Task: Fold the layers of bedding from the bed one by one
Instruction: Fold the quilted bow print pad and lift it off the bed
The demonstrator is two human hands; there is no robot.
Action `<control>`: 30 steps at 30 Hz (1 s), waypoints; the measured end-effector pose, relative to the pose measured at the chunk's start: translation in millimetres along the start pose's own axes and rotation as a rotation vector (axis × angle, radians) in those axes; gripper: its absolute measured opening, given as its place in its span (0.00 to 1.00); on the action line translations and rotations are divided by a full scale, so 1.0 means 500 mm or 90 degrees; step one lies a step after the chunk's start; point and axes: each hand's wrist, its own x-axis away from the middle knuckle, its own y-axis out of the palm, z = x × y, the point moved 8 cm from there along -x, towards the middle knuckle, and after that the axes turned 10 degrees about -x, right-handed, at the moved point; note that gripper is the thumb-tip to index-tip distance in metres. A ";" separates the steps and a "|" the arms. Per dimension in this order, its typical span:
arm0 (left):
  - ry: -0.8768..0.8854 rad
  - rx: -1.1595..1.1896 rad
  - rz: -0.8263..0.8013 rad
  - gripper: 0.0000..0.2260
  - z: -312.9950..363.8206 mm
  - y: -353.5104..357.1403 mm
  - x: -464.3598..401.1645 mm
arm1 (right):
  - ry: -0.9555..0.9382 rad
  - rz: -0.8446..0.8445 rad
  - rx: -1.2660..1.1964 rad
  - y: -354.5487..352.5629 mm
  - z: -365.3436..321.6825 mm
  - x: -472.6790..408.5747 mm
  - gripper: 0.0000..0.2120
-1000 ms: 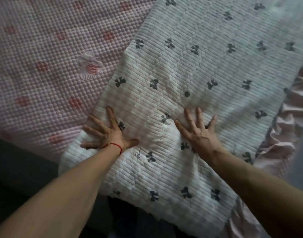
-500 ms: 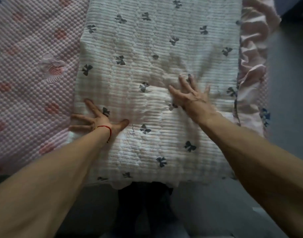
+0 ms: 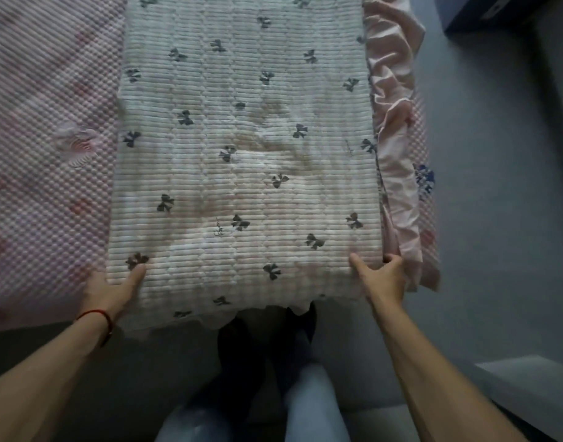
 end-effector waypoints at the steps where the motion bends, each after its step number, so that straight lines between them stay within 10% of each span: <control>1: 0.037 0.019 -0.021 0.22 0.006 -0.006 0.020 | 0.014 -0.060 0.002 0.003 0.004 -0.018 0.28; 6: 0.122 0.083 -0.038 0.13 -0.019 -0.028 0.085 | -0.023 -0.213 -0.164 -0.071 -0.007 -0.047 0.11; 14: 0.044 0.108 -0.218 0.16 -0.111 0.078 0.087 | 0.038 -0.289 -0.119 -0.044 0.084 0.005 0.18; 30: 0.066 0.172 -0.248 0.22 -0.094 -0.081 0.223 | 0.040 -0.285 -0.055 -0.189 0.047 0.188 0.23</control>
